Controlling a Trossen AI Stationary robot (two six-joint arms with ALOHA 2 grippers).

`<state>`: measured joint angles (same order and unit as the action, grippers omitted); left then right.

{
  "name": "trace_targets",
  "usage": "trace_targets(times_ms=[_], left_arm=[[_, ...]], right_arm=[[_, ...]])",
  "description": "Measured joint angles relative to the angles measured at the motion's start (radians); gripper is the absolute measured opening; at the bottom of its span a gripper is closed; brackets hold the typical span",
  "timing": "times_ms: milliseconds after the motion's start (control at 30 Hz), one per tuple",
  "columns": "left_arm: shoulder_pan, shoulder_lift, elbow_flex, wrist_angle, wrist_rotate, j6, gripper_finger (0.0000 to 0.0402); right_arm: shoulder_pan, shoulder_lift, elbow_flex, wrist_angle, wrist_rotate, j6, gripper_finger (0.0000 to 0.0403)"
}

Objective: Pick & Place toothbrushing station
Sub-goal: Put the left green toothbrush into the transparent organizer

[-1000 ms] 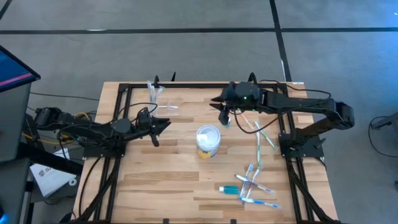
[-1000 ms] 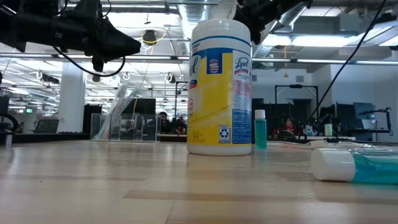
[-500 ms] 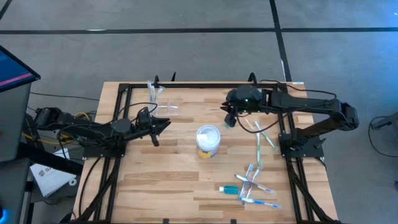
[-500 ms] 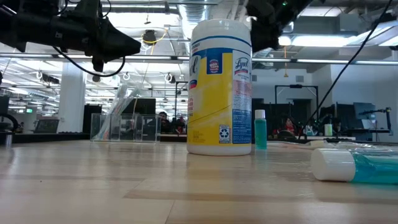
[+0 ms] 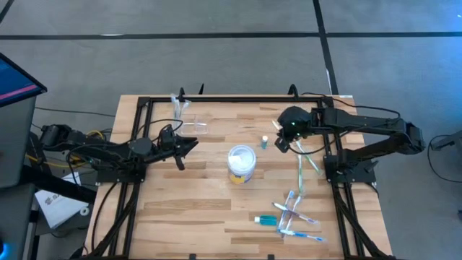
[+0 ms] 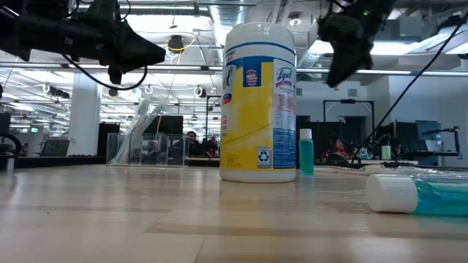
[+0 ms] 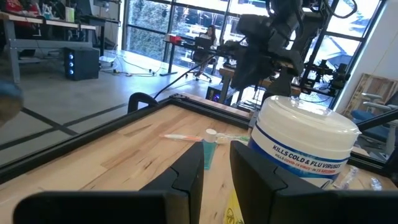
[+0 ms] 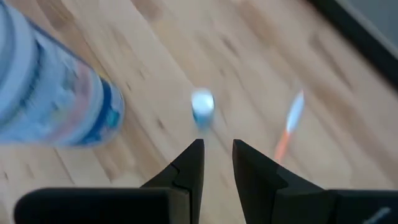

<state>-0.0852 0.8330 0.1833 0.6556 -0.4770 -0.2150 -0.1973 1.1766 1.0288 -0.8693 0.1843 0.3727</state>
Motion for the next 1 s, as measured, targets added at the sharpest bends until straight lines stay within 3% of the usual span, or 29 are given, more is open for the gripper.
trace_targets(times_ms=[300,1000], left_arm=[[0.0,0.0,0.0,0.0,0.0,0.0,0.0074],[0.0,0.0,0.0,0.012,0.0,0.0,0.0074]], right_arm=[[0.068,-0.014,-0.076,-0.165,-0.005,0.196,0.0076],[0.218,-0.014,-0.323,-0.106,-0.064,0.524,0.0083]])
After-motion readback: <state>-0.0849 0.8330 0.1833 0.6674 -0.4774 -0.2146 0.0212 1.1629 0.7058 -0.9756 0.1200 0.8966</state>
